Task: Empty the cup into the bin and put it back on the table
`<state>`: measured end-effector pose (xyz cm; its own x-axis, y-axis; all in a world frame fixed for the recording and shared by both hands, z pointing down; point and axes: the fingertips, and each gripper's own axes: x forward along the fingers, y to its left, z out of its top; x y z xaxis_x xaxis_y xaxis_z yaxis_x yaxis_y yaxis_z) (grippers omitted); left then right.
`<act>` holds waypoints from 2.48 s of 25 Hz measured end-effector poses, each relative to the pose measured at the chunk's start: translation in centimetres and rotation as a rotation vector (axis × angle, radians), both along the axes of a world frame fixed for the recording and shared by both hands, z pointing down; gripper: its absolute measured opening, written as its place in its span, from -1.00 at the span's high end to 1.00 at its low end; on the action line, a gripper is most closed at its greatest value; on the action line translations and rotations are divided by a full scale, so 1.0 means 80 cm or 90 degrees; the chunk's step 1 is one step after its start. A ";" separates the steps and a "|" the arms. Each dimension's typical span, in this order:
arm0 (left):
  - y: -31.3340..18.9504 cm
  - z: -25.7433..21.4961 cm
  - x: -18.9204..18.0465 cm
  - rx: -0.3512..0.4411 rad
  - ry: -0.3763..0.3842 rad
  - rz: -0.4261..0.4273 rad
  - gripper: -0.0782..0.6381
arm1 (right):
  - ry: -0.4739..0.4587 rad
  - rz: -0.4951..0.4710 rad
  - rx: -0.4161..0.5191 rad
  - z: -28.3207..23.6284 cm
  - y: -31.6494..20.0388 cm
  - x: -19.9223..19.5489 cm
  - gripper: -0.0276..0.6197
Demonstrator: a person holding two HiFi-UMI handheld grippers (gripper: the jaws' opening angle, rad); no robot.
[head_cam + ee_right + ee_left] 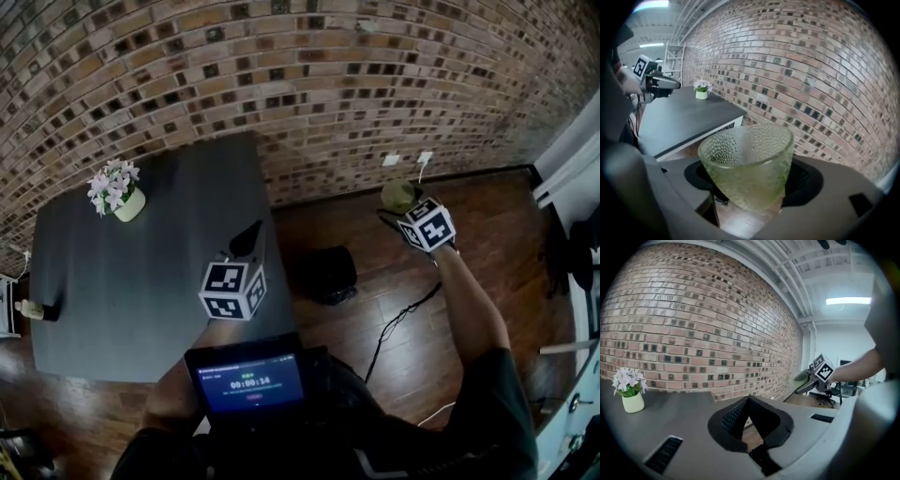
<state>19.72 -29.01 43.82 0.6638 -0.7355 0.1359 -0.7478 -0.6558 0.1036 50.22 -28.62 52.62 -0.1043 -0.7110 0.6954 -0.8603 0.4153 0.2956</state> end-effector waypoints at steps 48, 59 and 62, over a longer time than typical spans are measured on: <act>-0.014 0.001 -0.051 -0.011 0.033 -0.050 0.80 | 0.498 -0.189 -0.090 0.010 -0.006 -0.001 -0.32; -0.012 0.002 -0.054 -0.012 0.029 -0.050 0.80 | 0.563 -0.233 -0.113 0.022 -0.004 -0.009 -0.32; -0.010 0.004 -0.054 -0.015 0.030 -0.052 0.80 | 0.580 -0.243 -0.119 0.025 -0.001 -0.005 -0.32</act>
